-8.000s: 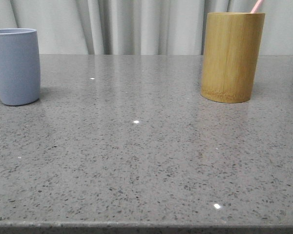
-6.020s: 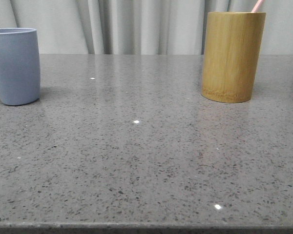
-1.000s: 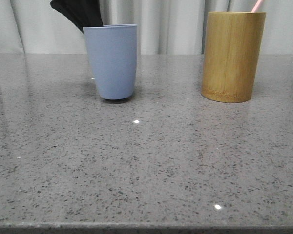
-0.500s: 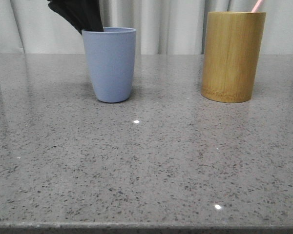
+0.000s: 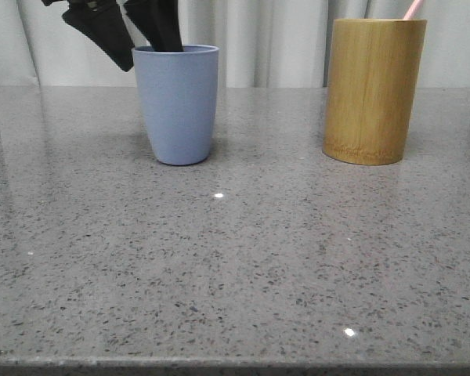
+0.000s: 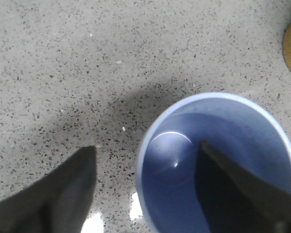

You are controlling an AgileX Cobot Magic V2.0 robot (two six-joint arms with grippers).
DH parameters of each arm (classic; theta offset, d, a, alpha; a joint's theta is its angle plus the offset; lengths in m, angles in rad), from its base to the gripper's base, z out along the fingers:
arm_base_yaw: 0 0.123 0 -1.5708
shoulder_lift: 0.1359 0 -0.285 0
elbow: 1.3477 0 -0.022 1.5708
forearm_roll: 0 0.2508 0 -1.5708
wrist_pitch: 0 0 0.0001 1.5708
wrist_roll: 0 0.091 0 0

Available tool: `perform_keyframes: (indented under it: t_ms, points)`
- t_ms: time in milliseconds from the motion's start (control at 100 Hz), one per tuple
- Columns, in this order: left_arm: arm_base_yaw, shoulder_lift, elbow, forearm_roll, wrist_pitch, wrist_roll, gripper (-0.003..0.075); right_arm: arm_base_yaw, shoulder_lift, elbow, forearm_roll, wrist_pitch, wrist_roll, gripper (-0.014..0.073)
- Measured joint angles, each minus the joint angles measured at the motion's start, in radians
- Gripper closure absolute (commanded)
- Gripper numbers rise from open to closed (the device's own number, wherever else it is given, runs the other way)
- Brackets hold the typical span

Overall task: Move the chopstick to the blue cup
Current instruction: 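Open the left gripper and lift it out of the blue cup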

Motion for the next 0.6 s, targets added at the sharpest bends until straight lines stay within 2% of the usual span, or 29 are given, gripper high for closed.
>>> perform_keyframes:
  t_ms: [340,600]
  points:
    - [0.000,-0.031,-0.090,0.022,0.073,-0.003,0.0228,0.000,0.000,0.000,0.000,-0.001,0.000,0.0022]
    - [0.065,-0.202,-0.069,0.099,0.069,-0.018,0.0228,0.000,0.000,0.000,-0.006,-0.001,0.000,0.0022]
